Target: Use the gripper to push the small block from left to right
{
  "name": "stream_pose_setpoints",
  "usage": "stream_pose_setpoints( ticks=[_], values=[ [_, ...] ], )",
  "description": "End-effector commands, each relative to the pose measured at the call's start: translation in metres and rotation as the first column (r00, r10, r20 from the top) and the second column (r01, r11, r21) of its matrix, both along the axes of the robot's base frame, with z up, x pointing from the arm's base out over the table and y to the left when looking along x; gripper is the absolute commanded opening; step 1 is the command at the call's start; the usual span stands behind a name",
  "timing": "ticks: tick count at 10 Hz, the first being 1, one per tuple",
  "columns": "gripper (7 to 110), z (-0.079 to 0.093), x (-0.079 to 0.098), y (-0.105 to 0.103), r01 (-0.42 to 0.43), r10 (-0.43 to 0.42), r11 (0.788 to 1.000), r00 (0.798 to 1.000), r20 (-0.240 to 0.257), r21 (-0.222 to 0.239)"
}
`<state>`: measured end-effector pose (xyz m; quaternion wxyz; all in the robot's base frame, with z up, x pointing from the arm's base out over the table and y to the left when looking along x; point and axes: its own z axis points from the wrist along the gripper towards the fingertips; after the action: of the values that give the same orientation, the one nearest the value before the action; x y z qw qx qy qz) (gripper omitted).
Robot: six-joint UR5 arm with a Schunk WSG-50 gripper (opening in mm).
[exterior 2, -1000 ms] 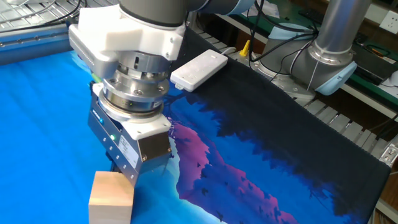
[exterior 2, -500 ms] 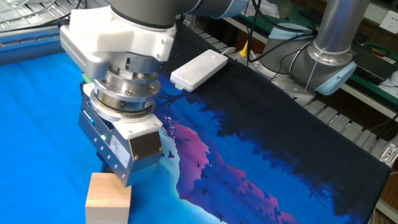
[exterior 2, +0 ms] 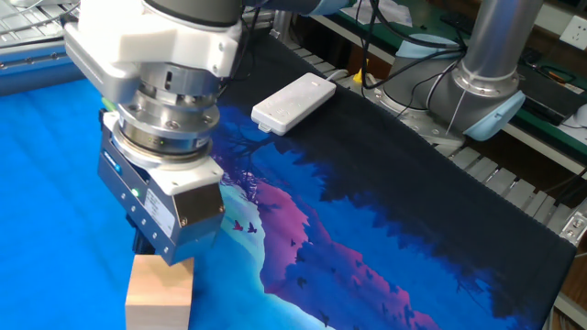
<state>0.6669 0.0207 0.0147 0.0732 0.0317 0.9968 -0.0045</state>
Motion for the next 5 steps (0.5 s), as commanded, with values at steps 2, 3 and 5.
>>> stream_pose_setpoints(
  ticks=[2, 3, 5],
  values=[
    [7, 0.0081, 0.0017, 0.0024, 0.016, -0.016, 1.0, 1.0, -0.002, 0.013],
    [7, 0.0089, 0.0016, 0.0054, 0.022, -0.022, 1.0, 1.0, -0.003, 0.018],
    [7, 0.0134, 0.0001, 0.0038, 0.021, -0.021, 1.0, 1.0, -0.02, 0.013]
  ],
)
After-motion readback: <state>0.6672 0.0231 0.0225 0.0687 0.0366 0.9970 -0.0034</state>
